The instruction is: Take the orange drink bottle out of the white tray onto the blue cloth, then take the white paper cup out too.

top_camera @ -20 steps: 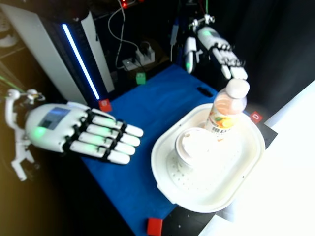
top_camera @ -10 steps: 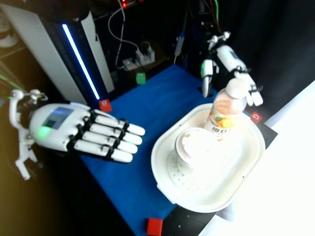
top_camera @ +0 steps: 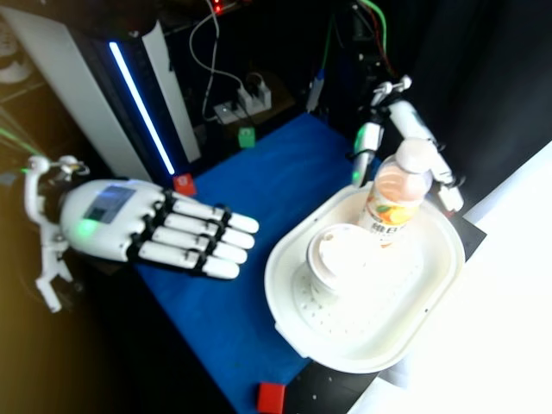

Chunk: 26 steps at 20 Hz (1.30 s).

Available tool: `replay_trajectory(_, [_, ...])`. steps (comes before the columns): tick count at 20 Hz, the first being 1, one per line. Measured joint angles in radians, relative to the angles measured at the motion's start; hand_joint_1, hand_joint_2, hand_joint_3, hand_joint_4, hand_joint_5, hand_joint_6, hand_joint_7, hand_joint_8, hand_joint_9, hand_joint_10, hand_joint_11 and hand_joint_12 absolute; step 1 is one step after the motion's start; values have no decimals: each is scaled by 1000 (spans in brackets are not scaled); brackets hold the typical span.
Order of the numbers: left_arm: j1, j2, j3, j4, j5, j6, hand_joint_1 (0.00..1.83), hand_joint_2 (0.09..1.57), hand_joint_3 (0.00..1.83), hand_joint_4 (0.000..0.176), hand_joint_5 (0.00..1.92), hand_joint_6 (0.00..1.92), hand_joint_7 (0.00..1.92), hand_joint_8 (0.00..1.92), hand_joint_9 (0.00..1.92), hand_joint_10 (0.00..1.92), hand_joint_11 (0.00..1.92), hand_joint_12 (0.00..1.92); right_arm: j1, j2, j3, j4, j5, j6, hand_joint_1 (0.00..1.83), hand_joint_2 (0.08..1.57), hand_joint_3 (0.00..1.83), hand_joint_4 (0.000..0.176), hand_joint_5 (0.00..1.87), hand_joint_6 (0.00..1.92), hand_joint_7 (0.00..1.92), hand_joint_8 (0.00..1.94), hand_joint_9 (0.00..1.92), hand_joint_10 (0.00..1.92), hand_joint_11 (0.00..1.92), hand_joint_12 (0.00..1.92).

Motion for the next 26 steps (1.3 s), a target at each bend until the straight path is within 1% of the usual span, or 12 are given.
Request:
replay_trajectory(4, [0, -38, 50, -11, -53, -104, 797, 901, 0, 175, 0, 0, 0, 0, 8, 3, 7, 3, -1, -2, 0, -1, 0, 0, 233, 1360, 0, 0, 0, 0, 0, 0, 0, 0, 0, 0])
replay_trajectory(6, [0, -62, 71, -14, -70, -144, 763, 933, 12, 164, 0, 0, 14, 3, 118, 47, 0, 944, -1, -6, 0, -1, 0, 0, 292, 1352, 0, 0, 0, 0, 0, 0, 0, 0, 0, 0])
replay_trajectory(11, [0, -100, 113, 1, -84, -185, 804, 955, 3, 114, 0, 0, 122, 19, 152, 126, 0, 816, -1, -8, 0, 0, 0, 0, 359, 1339, 0, 0, 0, 0, 0, 0, 0, 0, 0, 0])
replay_trajectory(12, [-5, -104, 119, -3, -82, -188, 853, 983, 1, 121, 95, 29, 231, 98, 131, 476, 0, 1088, -1, -8, 0, 2, 0, 0, 360, 1341, 0, 0, 0, 0, 0, 0, 0, 0, 0, 0])
replay_trajectory(13, [-5, -110, 125, 1, -83, -195, 920, 1064, 8, 38, 245, 660, 228, 883, 100, 1109, 0, 1534, -1, -8, 0, -1, 0, 0, 411, 1343, 0, 0, 0, 0, 0, 0, 0, 0, 0, 0])
replay_trajectory(15, [-5, -112, 130, 6, -82, -206, 968, 1097, 9, 0, 299, 1000, 275, 1093, 185, 1365, 92, 1809, -3, -8, 0, -3, 1, 0, 417, 1346, 0, 0, 0, 0, 0, 0, 0, 0, 0, 0])
replay_trajectory(17, [-5, -119, 140, -3, -84, -216, 1011, 1115, 5, 0, 285, 1219, 504, 1375, 629, 1697, 612, 1917, -8, -8, 0, 1, 0, 0, 408, 1353, 1, 0, 0, 0, 0, 0, 0, 0, 0, 0])
replay_trajectory(18, [-5, -122, 144, -5, -84, -220, 959, 1230, 49, 0, 577, 1457, 560, 1706, 711, 1876, 695, 1920, -11, -8, 0, 1, -1, 0, 393, 1365, 6, 0, 0, 0, 0, 0, 0, 0, 0, 0])
replay_trajectory(19, [-5, -123, 146, -5, -85, -220, 974, 1142, 6, 0, 335, 1655, 441, 1878, 603, 1912, 609, 1921, -13, -8, 0, 3, 0, 0, 411, 1371, 6, 0, 0, 0, 0, 0, 0, 0, 0, 0])
replay_trajectory(21, [-5, -123, 146, 6, -86, -219, 992, 1121, 0, 0, 252, 1665, 368, 1919, 556, 1921, 721, 1921, -13, -8, 0, 3, 0, 0, 476, 1363, 0, 0, 0, 0, 0, 0, 0, 0, 0, 0])
replay_trajectory(22, [-5, -123, 146, 5, -85, -219, 1031, 1216, 43, 0, 593, 1468, 543, 1921, 782, 1921, 973, 1921, -13, -8, 0, 3, 0, 0, 494, 1371, 4, 0, 0, 0, 0, 0, 0, 0, 0, 0])
replay_trajectory(26, [-5, -123, 146, 6, -89, -225, 1105, 1162, 7, 0, 883, 1215, 768, 1921, 937, 1921, 1067, 1921, -14, -8, 0, 7, 0, 0, 541, 1370, 0, 0, 0, 0, 0, 0, 0, 0, 0, 0])
